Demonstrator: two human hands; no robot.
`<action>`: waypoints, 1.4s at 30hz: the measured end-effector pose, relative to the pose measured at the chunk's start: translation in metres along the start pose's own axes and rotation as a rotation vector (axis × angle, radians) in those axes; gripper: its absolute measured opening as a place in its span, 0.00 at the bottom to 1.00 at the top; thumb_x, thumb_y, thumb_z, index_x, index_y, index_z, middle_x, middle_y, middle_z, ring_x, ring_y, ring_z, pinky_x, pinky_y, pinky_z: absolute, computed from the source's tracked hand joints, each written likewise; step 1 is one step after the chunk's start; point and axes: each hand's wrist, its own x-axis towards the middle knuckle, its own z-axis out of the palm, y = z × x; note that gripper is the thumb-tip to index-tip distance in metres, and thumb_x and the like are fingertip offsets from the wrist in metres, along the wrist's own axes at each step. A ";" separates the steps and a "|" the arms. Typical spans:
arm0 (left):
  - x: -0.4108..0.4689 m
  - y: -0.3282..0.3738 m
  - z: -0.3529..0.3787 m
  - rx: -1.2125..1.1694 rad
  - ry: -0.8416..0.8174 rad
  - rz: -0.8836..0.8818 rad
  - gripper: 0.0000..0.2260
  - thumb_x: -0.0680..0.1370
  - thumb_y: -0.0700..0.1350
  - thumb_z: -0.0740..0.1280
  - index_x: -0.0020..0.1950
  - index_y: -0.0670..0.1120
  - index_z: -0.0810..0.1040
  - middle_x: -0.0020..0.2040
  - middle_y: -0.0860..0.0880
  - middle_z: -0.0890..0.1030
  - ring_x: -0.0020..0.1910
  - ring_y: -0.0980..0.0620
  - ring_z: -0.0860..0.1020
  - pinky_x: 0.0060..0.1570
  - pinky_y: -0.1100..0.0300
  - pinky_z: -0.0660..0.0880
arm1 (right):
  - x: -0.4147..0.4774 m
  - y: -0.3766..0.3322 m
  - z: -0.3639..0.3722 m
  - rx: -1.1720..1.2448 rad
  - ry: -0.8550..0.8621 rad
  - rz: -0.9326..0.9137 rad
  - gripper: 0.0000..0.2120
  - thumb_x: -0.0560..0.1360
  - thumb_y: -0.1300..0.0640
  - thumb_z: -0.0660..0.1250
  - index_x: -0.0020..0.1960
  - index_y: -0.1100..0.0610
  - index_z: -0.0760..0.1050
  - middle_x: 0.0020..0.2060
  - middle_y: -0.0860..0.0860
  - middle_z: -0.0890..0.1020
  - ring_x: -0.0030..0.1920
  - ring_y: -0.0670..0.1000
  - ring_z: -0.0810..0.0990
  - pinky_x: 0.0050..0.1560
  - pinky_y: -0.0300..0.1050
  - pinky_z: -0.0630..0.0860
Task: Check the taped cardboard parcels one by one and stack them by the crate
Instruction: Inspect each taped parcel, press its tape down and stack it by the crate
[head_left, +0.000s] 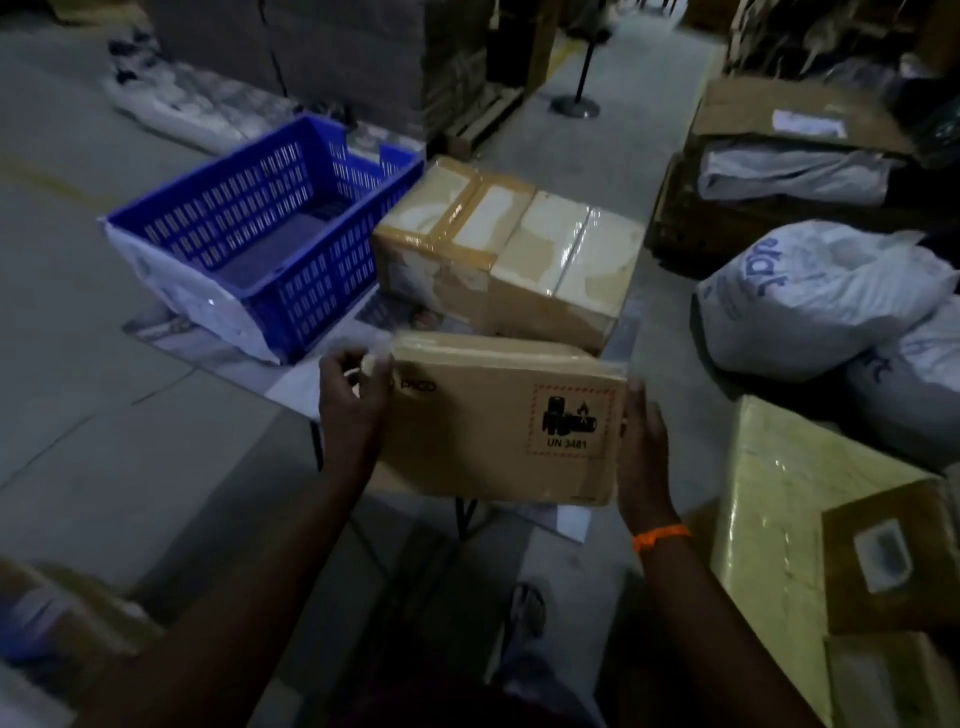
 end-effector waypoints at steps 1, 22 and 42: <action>-0.003 -0.002 -0.005 -0.036 -0.004 -0.082 0.17 0.81 0.61 0.65 0.62 0.52 0.74 0.59 0.53 0.79 0.58 0.52 0.78 0.61 0.45 0.77 | -0.003 0.002 -0.003 0.010 -0.027 0.033 0.33 0.75 0.23 0.58 0.43 0.55 0.76 0.39 0.56 0.82 0.42 0.59 0.82 0.45 0.58 0.77; 0.003 -0.009 -0.008 0.103 -0.319 -0.365 0.27 0.73 0.44 0.73 0.71 0.48 0.73 0.60 0.48 0.80 0.56 0.46 0.80 0.46 0.48 0.83 | 0.015 0.025 -0.002 -0.171 -0.270 0.117 0.16 0.77 0.56 0.75 0.63 0.56 0.80 0.54 0.51 0.85 0.56 0.52 0.84 0.48 0.42 0.79; 0.000 -0.018 0.007 -0.086 -0.331 -0.304 0.27 0.77 0.59 0.71 0.71 0.50 0.67 0.66 0.47 0.77 0.62 0.49 0.78 0.61 0.45 0.77 | 0.025 0.020 -0.015 0.011 -0.087 0.074 0.27 0.68 0.32 0.73 0.60 0.47 0.79 0.55 0.51 0.86 0.57 0.56 0.84 0.62 0.67 0.78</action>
